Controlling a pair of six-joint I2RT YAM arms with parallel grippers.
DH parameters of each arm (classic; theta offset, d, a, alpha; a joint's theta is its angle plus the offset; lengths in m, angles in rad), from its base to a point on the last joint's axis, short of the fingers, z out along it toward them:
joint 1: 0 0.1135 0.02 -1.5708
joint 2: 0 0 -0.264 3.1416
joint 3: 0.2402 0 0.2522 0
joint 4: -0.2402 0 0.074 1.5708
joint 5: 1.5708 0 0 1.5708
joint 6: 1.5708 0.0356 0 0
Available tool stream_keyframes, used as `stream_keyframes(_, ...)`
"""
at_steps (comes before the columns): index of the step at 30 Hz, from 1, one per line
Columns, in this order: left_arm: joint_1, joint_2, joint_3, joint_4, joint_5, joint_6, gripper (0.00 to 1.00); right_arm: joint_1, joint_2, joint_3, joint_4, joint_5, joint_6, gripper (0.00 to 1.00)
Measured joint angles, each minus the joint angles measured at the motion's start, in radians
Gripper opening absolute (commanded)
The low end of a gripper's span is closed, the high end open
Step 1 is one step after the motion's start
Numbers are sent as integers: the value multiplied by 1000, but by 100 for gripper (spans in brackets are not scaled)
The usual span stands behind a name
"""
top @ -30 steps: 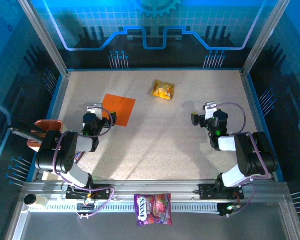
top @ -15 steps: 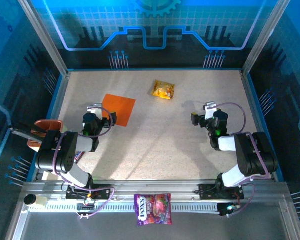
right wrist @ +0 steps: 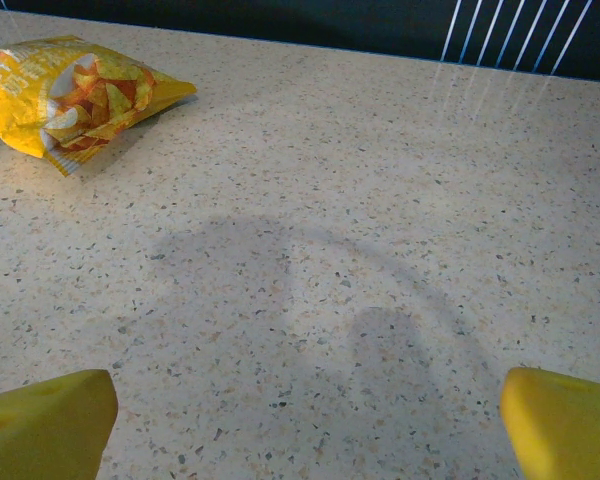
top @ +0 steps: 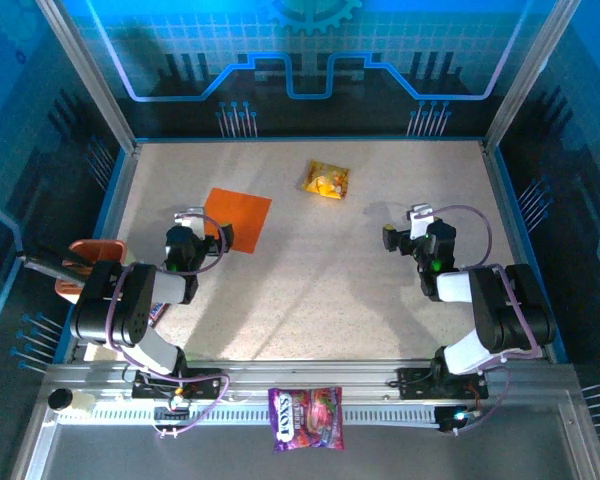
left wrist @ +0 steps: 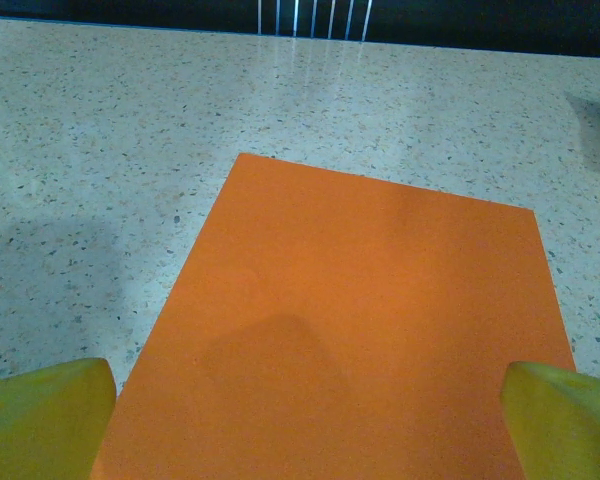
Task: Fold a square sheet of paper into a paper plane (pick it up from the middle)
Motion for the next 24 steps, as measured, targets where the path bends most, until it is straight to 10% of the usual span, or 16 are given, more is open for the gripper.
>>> stream_keyframes(15, 0, -80, -67, 45, 52, 23, 100, 12, -67, -60, 26, 5, -11, 99)
stream_keyframes(24, 1, -407, 44, -322, -24, -90, 100, -2, -443, 139, -536, 41, 177, 99)
